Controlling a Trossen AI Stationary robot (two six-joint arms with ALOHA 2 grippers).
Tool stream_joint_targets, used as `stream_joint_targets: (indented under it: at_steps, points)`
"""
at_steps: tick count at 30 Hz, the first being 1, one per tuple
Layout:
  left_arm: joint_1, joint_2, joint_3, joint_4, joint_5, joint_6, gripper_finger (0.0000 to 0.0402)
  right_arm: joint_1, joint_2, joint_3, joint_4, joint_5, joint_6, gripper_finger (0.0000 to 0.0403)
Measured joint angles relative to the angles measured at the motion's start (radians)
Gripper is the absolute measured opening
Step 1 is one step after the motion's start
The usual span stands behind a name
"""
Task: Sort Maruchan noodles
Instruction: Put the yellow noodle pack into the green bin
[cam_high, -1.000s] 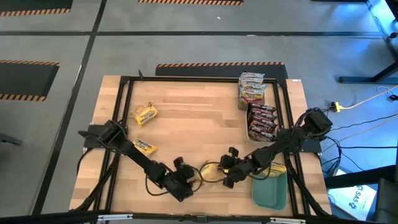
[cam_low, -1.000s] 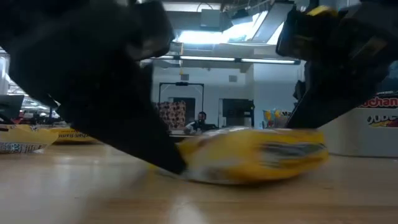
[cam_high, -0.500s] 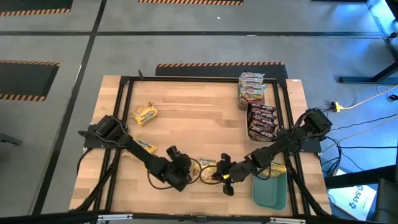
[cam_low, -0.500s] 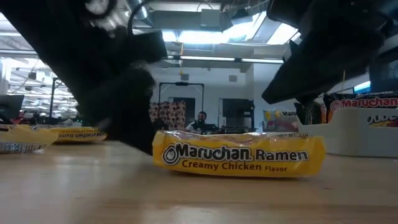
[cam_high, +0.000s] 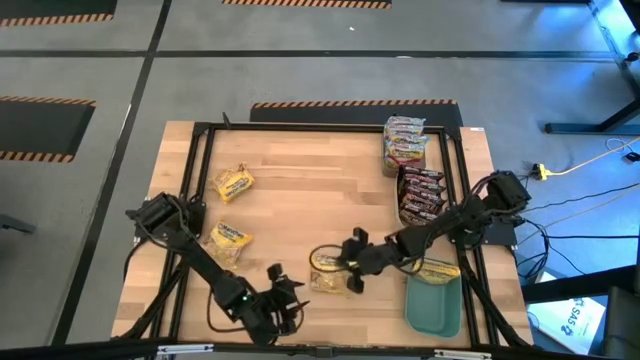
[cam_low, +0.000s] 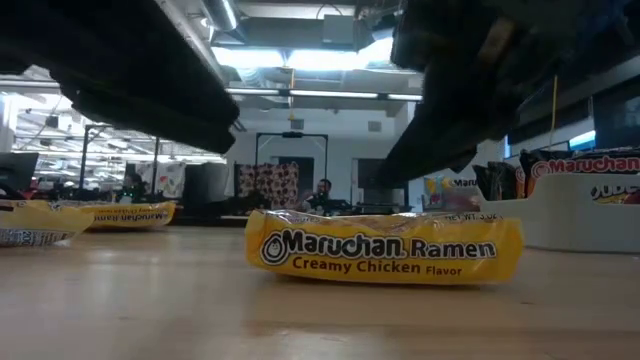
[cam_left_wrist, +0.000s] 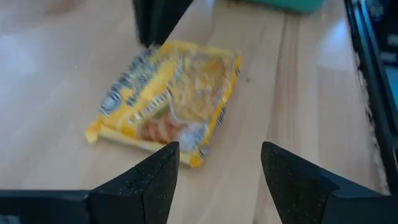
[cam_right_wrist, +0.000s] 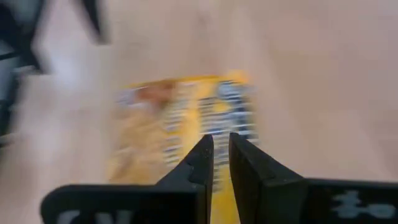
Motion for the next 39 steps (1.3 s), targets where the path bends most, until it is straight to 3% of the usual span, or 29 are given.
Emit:
stream_joint_targets:
  at_steps: [4, 15, 24, 33, 39]
  points:
    - [-0.005, 0.000, -0.044, 0.070, -0.035, -0.001, 0.0222, -0.021, 0.000, 0.000, -0.051, 0.067, 0.002, 0.0037]
    - [0.053, 0.001, -0.126, 0.233, 0.172, 0.035, 0.0222, -0.018, 0.000, -0.001, -0.139, 0.090, 0.036, 0.0037]
    - [0.093, 0.001, -0.129, 0.216, 0.108, 0.034, 0.0222, -0.017, -0.001, -0.001, -0.136, 0.088, 0.080, 0.0037]
    - [0.122, 0.001, -0.129, 0.135, 0.126, 0.030, 0.0222, -0.003, -0.001, -0.001, -0.134, 0.054, 0.108, 0.0037]
    - [0.129, 0.001, -0.129, 0.020, 0.062, -0.025, 0.0222, 0.020, 0.009, -0.002, -0.137, 0.042, 0.133, 0.0037]
